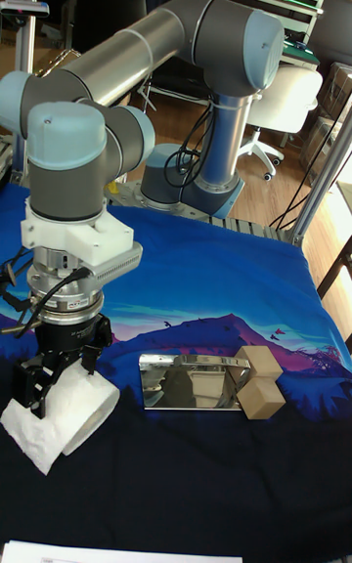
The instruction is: Put the toilet paper on its holder
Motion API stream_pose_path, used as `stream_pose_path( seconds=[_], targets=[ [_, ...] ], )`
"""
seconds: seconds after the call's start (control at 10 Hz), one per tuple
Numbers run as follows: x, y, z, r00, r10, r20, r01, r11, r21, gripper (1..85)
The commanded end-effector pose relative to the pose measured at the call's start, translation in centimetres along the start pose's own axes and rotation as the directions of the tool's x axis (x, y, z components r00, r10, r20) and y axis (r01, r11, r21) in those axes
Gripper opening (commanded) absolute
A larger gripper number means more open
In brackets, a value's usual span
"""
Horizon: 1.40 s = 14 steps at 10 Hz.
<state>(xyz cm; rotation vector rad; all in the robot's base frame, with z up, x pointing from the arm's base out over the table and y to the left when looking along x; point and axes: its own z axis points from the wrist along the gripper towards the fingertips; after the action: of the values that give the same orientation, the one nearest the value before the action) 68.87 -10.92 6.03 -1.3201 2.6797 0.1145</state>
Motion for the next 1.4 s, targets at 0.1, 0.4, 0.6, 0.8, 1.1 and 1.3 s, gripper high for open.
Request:
stream_pose_path(
  seconds=[0.1,0.4,0.6,0.8,1.1,1.3],
  targets=[
    [-0.5,2.1,-1.0,0.998,0.060,0.014,-0.059,0.996,-0.072,85.0],
    [-1.2,2.9,-1.6,0.997,0.072,0.020,-0.070,0.993,-0.093,85.0],
    [-1.0,2.7,-0.6,0.999,0.042,0.005,-0.042,0.998,-0.041,85.0],
    [-1.2,3.4,1.3,0.999,0.036,0.004,-0.036,0.999,0.004,85.0],
    [-0.7,1.2,1.8,0.999,-0.049,0.001,0.049,0.997,0.065,85.0],
    [0.2,-1.0,1.4,0.991,-0.130,-0.025,0.132,0.986,0.107,85.0]
  ],
)
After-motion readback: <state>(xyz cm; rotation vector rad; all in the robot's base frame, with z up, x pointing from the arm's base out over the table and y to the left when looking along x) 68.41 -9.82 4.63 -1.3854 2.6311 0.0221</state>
